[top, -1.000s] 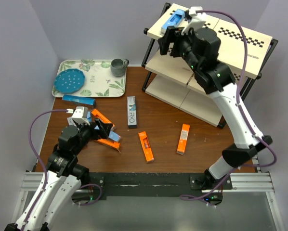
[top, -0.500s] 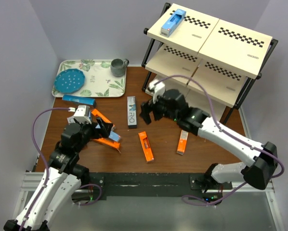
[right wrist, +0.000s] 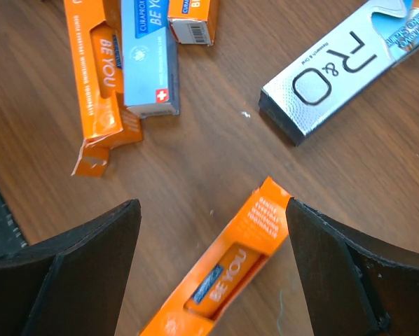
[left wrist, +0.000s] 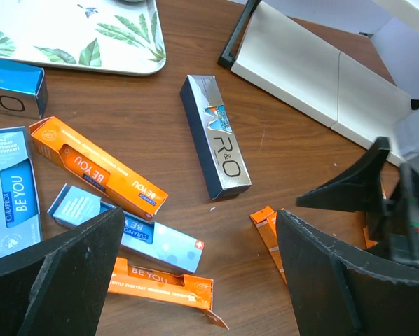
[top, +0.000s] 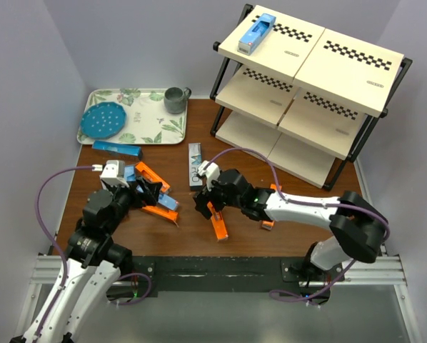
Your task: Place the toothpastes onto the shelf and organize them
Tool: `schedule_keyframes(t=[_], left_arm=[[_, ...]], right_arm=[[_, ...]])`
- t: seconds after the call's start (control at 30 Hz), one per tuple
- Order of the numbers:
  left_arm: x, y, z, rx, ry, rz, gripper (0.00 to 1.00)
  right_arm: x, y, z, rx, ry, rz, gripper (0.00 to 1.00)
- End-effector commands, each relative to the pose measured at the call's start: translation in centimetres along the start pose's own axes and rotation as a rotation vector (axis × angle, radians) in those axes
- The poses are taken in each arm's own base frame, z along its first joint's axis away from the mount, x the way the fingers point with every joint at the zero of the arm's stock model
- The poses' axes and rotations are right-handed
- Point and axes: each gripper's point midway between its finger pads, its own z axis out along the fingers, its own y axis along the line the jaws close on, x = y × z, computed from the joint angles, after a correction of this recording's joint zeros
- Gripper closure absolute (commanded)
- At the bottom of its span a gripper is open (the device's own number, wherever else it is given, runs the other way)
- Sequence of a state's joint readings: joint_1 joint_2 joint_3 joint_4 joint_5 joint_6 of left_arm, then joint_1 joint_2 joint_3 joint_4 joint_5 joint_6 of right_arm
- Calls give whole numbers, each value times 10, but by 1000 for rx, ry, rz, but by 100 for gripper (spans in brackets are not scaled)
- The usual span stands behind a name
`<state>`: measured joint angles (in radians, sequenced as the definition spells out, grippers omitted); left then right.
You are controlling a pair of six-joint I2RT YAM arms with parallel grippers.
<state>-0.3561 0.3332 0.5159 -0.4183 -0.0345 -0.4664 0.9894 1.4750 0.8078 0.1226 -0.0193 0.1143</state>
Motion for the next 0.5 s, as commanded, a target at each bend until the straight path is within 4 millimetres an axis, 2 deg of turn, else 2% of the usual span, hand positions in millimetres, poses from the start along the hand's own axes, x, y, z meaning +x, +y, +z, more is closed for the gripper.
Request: schedule_keyframes(t=[0.0,0.13,0.4,0.47], left_arm=[[-12,-3,2,11,-48,21,5],[-9,-2,7,4,-41,10,5],[-5,3,9,-22,-22,12,6],[-5,3,9,-24,-22,10,6]], right_arm=[[-30,4,22,-26,-161,-47,11],[-13,5,50,-27,-136,-63,11],[5,21,84,-15,-119,-139,11],[9,20,92,14,-121,-149,11]])
